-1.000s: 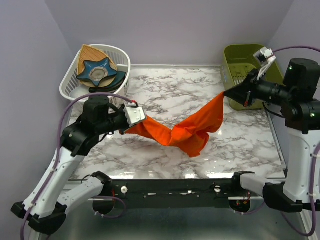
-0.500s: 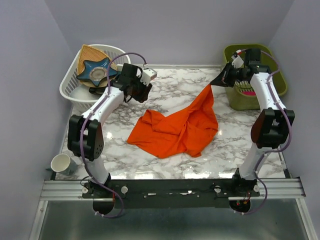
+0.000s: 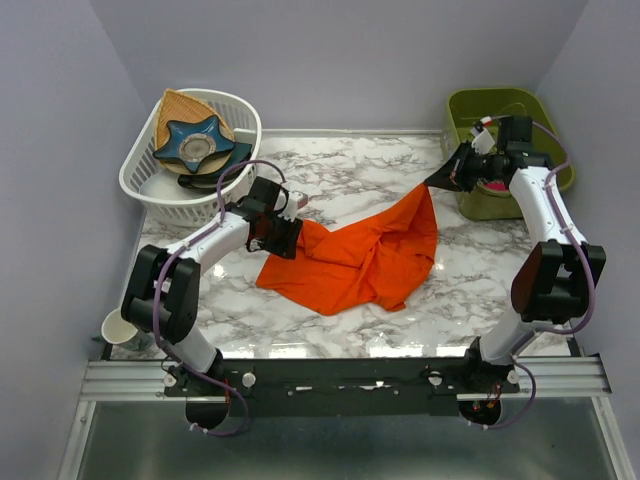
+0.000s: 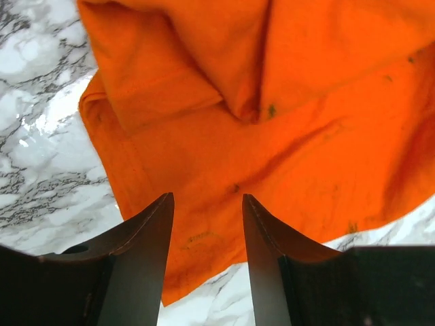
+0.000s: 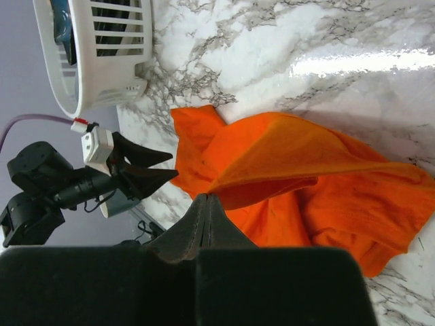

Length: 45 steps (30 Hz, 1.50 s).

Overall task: Roll the t-shirts
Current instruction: Flatten out the T-shirt at the center of the board.

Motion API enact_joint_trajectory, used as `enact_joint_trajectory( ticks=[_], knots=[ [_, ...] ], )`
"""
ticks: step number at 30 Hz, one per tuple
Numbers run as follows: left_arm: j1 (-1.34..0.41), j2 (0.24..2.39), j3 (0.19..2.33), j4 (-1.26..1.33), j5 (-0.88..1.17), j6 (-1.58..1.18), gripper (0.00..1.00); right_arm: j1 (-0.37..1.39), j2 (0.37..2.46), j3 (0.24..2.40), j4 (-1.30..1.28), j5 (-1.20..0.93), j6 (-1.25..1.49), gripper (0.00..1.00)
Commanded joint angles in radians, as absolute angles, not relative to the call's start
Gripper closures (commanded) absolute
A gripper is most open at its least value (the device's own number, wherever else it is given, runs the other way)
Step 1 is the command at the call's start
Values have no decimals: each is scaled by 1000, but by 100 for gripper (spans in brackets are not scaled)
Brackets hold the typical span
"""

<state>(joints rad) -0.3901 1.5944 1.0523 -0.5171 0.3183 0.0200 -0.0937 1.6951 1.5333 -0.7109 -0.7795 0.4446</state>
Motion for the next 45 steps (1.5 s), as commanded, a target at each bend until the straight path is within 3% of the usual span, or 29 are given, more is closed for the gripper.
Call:
enact_joint_trajectory(
  ticks=[1,19,20,24,29,33,38,45],
  knots=[
    [-380,1644,1089,-442,209,-132,45,-101,1623,1474,-700,-805,439,99],
    [-367,1861,1227,-387,164,-184,47,-101,1591,1419,-690,-798,428,99],
    [-365,1862,1226,-384,175,-180,49,-100,1594,1419,-689,-798,428,99],
    [-365,1864,1221,-364,193,-166,71,-100,1608,1427,-684,-795,428,99],
    [-365,1879,1233,-350,216,-141,84,-100,1615,1436,-690,-785,416,99],
    [-365,1868,1238,-354,253,-103,100,-100,1609,1439,-693,-778,410,99],
    [-357,1786,1250,-397,339,-46,100,-101,1585,1460,-703,-779,381,99],
    [-324,1420,1236,-508,477,121,100,-101,1496,1624,-825,-831,189,100]
  ],
)
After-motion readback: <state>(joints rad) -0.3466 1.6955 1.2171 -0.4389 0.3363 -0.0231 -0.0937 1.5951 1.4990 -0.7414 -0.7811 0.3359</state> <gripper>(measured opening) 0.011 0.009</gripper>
